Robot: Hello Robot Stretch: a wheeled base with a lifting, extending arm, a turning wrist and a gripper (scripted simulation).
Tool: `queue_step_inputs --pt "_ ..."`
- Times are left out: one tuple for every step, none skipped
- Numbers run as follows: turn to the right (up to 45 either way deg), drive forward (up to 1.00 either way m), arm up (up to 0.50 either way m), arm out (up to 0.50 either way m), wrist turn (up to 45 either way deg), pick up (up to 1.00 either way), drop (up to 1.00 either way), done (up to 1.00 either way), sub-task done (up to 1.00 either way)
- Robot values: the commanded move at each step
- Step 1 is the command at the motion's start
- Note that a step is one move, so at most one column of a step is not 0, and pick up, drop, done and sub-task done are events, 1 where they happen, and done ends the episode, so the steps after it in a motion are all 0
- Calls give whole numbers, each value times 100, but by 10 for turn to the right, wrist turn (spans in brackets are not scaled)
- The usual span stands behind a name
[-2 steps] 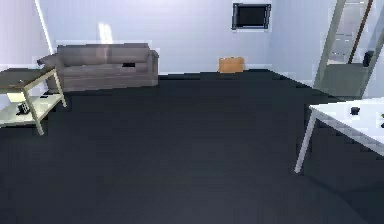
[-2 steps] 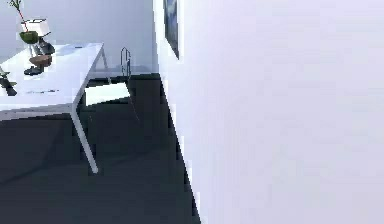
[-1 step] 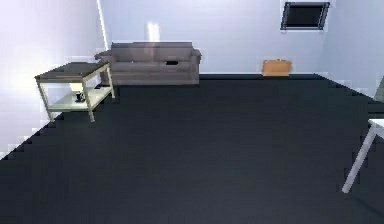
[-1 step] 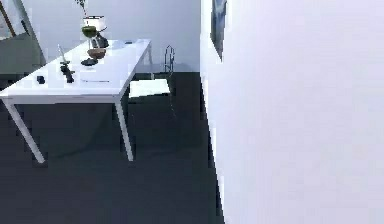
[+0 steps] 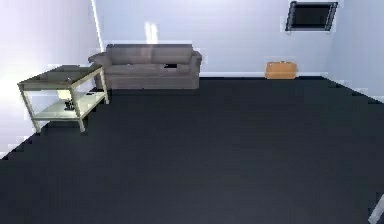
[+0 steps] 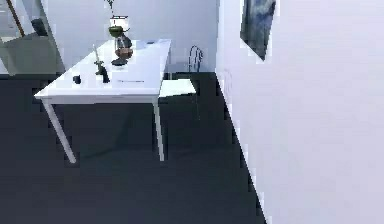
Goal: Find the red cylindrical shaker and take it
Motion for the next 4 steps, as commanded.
queue_step_inputs --pt "-450 0 0 0 0 0 0 0 0" --pt "-420 0 0 0 0 0 0 0 0" --pt "0 40 0 0 0 0 0 0 0" --pt "-450 0 0 0 0 0 0 0 0"
